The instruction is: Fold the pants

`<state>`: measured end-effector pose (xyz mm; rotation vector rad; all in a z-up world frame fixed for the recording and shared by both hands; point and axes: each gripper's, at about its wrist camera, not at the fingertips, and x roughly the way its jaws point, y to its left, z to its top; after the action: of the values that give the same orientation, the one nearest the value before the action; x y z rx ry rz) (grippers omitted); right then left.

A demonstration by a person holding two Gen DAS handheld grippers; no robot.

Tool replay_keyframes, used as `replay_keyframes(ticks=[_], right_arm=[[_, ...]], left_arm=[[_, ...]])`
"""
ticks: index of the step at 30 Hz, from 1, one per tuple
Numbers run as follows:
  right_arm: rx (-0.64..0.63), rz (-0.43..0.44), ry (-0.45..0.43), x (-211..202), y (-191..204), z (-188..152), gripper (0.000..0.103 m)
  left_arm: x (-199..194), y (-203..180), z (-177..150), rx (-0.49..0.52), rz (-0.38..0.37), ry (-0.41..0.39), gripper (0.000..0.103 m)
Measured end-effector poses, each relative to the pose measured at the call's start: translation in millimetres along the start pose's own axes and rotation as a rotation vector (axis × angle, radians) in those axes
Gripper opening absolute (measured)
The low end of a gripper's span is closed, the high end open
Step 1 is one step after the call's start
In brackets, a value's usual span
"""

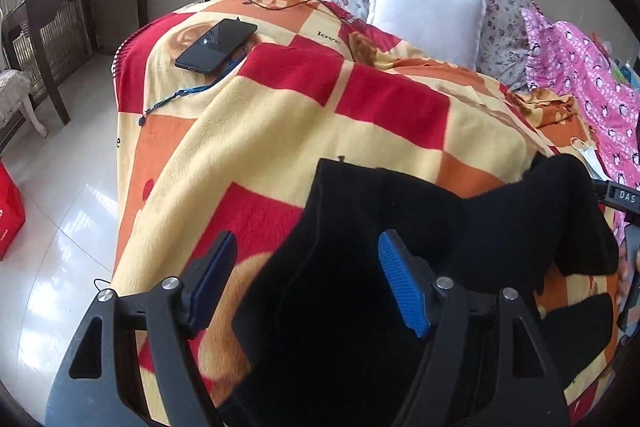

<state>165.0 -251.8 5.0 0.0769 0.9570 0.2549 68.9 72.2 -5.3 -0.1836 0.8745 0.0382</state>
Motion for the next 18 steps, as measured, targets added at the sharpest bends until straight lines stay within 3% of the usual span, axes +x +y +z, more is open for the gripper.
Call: replay_keyframes(ticks=[3,5,6,7,8,9,13,18], right_arm=[[-0.034,0.003,0.031,24,10,7,0.073],[-0.053,-0.01,0.054,43,12,8,0.073],[-0.057,-0.003,0.064,50,12,7,0.067],[-0.061,0.009,0.069,55,11,6,0.058],[-0.067,0.013,0.069,60,9,4,0.023],[-0.071,0.0,0.057,61,6,1,0.004],[-0.014,0.085,-0.057,25,-18,-2,0.004],[0.08,-0.011,-0.202,-59,-84,-23,0.003]], left_arm=[[15,-1,8,-0.002,0.007,0.029,0.077],[28,-3,13,0.0,0.019,0.064,0.077],[32,-4,14,0.002,0.026,0.08,0.077],[38,-5,16,0.008,0.03,0.1,0.077],[41,-7,17,0.014,0.03,0.11,0.077],[44,-8,18,0.02,0.03,0.116,0.077],[45,-13,16,0.038,0.033,0.115,0.077],[35,-6,19,0.013,0.025,0.078,0.077]])
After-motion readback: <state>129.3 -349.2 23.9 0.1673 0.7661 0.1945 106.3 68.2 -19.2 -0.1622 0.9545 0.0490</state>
